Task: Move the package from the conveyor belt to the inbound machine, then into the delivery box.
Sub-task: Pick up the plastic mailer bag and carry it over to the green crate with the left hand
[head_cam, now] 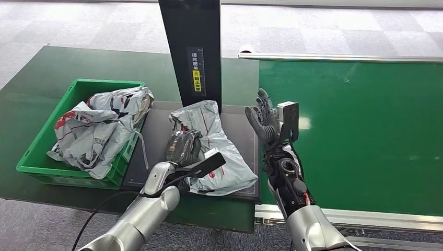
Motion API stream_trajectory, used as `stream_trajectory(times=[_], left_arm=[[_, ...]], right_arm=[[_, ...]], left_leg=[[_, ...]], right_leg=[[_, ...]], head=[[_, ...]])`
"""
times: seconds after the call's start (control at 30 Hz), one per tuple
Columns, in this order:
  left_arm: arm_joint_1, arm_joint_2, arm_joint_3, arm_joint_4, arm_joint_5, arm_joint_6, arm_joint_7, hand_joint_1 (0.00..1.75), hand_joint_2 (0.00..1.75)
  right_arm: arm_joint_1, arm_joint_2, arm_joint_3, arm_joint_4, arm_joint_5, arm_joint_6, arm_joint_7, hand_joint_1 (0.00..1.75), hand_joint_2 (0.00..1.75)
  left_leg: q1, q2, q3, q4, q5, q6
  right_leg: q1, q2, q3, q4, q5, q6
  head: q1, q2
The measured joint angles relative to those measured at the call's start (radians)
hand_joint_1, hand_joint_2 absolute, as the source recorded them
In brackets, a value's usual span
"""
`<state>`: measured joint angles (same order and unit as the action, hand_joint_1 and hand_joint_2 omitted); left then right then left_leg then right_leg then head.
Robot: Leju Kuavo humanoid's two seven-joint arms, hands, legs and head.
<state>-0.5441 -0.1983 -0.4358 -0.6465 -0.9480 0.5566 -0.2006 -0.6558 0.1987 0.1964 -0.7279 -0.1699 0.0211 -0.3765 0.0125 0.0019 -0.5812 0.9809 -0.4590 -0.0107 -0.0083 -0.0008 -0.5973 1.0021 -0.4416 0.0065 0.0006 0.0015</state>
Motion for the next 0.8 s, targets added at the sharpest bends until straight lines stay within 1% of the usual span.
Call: stream_trajectory(times=[0.07,0.17,0.23,0.3,0.37,0.5,0.67,0.73,0.8], left_arm=[[0.016,0.0,0.022,-0.046,0.068,0.061,-0.082,1.73,1.75],[0.056,0.003,0.06,-0.169,0.101,0.126,-0.201,1.75,1.75],[0.1,-0.002,0.105,-0.283,0.088,0.138,-0.304,1.75,1.75],[0.143,-0.017,0.162,-0.402,0.086,0.139,-0.407,1.75,1.75],[0.176,-0.034,0.215,-0.501,0.093,0.141,-0.471,1.72,1.75],[0.228,-0.058,0.282,-0.664,0.108,0.142,-0.493,1.65,1.75],[0.283,-0.088,0.326,-0.897,0.075,0.142,-0.496,1.52,1.75],[0.293,-0.099,0.346,-0.962,0.051,0.142,-0.496,1.49,1.75],[0.291,-0.106,0.379,-0.981,0.007,0.142,-0.474,1.56,1.75]], right_arm=[[-0.006,-0.001,0.015,0.001,0.041,-0.043,-0.024,0.0,1.75],[-0.007,-0.007,0.038,-0.006,0.088,-0.07,-0.03,0.0,1.75],[-0.004,-0.015,0.052,-0.014,0.104,-0.069,-0.031,0.0,1.75],[0.001,-0.026,0.066,-0.022,0.109,-0.065,-0.037,0.0,1.75],[0.005,-0.035,0.078,-0.028,0.11,-0.061,-0.042,0.0,1.75],[0.007,-0.047,0.094,-0.037,0.108,-0.055,-0.052,0.0,1.75],[0.017,-0.06,0.107,-0.048,0.093,-0.047,-0.061,0.0,1.75],[0.025,-0.065,0.111,-0.054,0.088,-0.048,-0.062,0.0,1.75],[0.034,-0.069,0.114,-0.065,0.087,-0.049,-0.06,0.0,1.75]], left_leg=[[0.0,0.0,0.0,0.0,0.0,0.0],[0.0,0.0,0.0,0.0,0.0,0.0],[0.0,0.0,0.0,0.0,0.0,0.0],[0.0,0.0,0.0,0.0,0.0,0.0],[0.0,0.0,-0.001,0.0,-0.001,0.0],[0.0,0.0,0.0,0.0,0.0,0.0],[0.0,0.0,0.0,0.0,0.0,0.0],[0.0,0.0,0.0,0.0,0.0,0.0],[0.0,0.0,0.0,0.0,0.0,0.0]], right_leg=[[0.0,0.0,0.0,0.0,0.0,0.0],[0.0,0.0,0.0,0.0,0.0,0.0],[0.0,0.0,-0.001,0.0,0.0,0.0],[0.0,0.001,-0.001,0.0,0.0,0.0],[0.0,0.001,-0.001,0.0,0.0,0.0],[0.0,0.001,-0.001,0.0,0.0,0.0],[0.0,0.0,-0.001,0.0,0.0,0.0],[0.0,0.0,-0.001,0.0,0.0,0.0],[0.0,0.0,-0.001,0.0,0.0,0.0]], head=[[0.0,0.0],[0.0,0.0],[0.0,0.0],[0.0,0.0],[0.0,0.0],[0.0,0.0],[0.0,0.0],[0.0,0.0],[0.0,0.0]])
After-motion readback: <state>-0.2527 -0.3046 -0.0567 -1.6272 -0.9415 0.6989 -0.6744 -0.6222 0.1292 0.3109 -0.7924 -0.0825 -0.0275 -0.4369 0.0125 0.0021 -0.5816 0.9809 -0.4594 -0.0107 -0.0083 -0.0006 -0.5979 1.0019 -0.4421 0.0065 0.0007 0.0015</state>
